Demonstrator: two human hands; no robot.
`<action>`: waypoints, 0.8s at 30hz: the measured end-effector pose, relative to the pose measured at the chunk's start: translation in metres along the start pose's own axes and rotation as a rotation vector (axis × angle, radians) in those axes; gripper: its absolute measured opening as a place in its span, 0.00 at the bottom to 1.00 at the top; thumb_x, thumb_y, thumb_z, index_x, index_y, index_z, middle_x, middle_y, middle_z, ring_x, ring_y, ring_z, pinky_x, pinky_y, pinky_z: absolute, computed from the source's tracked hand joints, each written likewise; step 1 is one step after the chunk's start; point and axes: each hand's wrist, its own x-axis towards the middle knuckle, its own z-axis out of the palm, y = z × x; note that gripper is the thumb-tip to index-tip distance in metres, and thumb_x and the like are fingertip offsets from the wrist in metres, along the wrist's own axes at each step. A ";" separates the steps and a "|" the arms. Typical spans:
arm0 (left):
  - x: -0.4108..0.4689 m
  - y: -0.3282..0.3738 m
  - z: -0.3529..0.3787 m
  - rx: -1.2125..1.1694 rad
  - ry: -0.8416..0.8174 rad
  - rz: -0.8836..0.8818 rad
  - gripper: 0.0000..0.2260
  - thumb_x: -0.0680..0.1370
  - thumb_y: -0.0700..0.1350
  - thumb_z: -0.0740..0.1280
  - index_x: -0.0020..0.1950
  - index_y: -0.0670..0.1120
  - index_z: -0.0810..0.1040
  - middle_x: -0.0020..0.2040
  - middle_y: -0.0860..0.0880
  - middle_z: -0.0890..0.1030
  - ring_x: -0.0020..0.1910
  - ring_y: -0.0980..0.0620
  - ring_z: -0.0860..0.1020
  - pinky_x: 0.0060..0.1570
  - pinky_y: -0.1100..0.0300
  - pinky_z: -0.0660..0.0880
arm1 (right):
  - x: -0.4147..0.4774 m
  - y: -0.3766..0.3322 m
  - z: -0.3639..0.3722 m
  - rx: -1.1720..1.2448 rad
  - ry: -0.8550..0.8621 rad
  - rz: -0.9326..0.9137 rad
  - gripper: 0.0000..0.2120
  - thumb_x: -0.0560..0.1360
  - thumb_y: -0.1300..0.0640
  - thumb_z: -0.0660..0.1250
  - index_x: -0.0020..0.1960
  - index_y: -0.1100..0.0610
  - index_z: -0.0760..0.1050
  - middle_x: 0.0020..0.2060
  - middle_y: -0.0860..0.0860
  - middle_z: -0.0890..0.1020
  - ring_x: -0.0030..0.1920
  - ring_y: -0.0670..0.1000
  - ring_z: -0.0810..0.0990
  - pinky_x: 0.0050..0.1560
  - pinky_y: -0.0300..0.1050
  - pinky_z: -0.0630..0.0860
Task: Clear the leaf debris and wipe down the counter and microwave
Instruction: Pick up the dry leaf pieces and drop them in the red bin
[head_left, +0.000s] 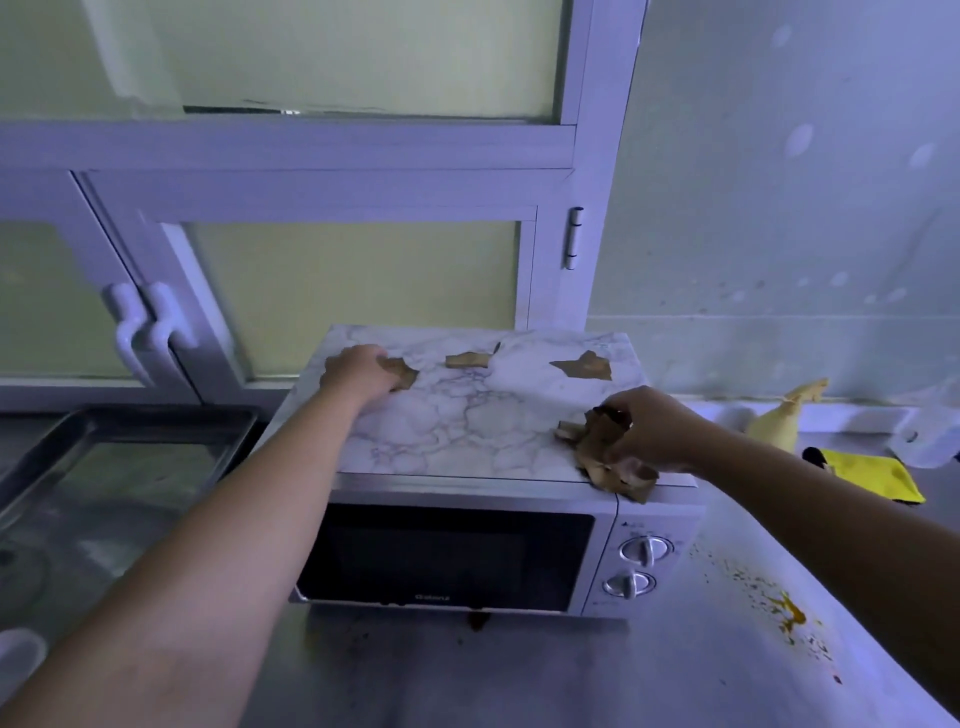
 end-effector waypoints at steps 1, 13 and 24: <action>0.002 0.002 -0.002 -0.018 -0.025 0.006 0.20 0.75 0.47 0.72 0.66 0.45 0.78 0.66 0.42 0.78 0.65 0.41 0.76 0.65 0.54 0.71 | 0.000 -0.001 0.001 -0.032 -0.002 0.005 0.13 0.66 0.67 0.75 0.49 0.62 0.78 0.40 0.59 0.82 0.33 0.54 0.77 0.36 0.46 0.76; -0.017 0.025 -0.013 0.208 -0.152 0.175 0.08 0.71 0.39 0.77 0.48 0.45 0.86 0.50 0.48 0.85 0.51 0.49 0.81 0.50 0.59 0.75 | 0.009 -0.002 -0.003 -0.101 -0.009 -0.120 0.15 0.68 0.69 0.71 0.42 0.49 0.75 0.46 0.52 0.81 0.37 0.51 0.76 0.35 0.44 0.76; -0.031 0.026 0.004 0.506 -0.066 0.287 0.09 0.77 0.37 0.65 0.51 0.46 0.83 0.53 0.46 0.82 0.50 0.47 0.79 0.44 0.60 0.71 | 0.083 0.005 -0.016 -0.108 0.276 -0.203 0.10 0.73 0.71 0.65 0.49 0.60 0.79 0.55 0.50 0.74 0.50 0.57 0.77 0.41 0.41 0.75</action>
